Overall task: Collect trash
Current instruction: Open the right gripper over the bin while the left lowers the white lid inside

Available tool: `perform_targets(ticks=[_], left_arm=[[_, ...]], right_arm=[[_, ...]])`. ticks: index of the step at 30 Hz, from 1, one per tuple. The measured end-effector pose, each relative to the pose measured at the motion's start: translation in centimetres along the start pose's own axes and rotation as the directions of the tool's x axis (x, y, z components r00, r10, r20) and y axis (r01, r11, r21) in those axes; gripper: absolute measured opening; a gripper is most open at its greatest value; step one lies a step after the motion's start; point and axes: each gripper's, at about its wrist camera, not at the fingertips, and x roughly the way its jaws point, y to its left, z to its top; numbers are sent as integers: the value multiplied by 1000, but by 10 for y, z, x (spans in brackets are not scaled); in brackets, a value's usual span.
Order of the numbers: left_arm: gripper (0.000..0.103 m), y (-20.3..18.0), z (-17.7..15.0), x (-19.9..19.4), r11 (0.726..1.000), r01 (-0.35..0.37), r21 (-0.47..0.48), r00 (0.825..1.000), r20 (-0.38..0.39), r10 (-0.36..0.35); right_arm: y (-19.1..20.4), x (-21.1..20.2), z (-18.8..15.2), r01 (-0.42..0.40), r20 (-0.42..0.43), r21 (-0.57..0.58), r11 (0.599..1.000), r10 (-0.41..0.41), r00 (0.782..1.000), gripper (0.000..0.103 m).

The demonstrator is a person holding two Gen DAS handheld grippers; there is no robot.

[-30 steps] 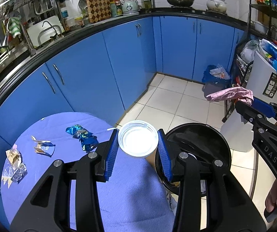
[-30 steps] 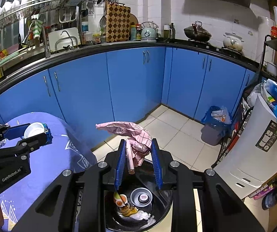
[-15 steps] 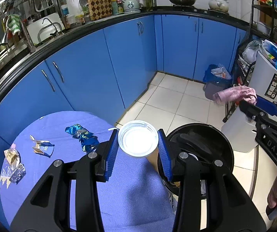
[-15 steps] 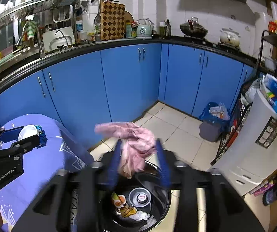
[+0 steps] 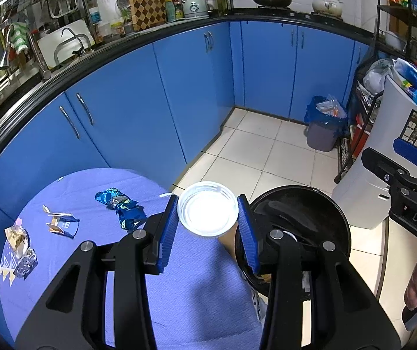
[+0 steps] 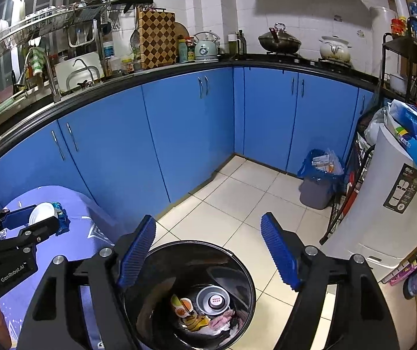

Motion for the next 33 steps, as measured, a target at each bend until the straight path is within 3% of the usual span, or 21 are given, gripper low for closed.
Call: perform_targets(ticks=[33], left_arm=[[41, -39, 14, 1, 997, 55, 62, 998, 4, -55]], right_arm=[[-28, -10, -4, 24, 6, 46, 999, -24, 1000, 73]])
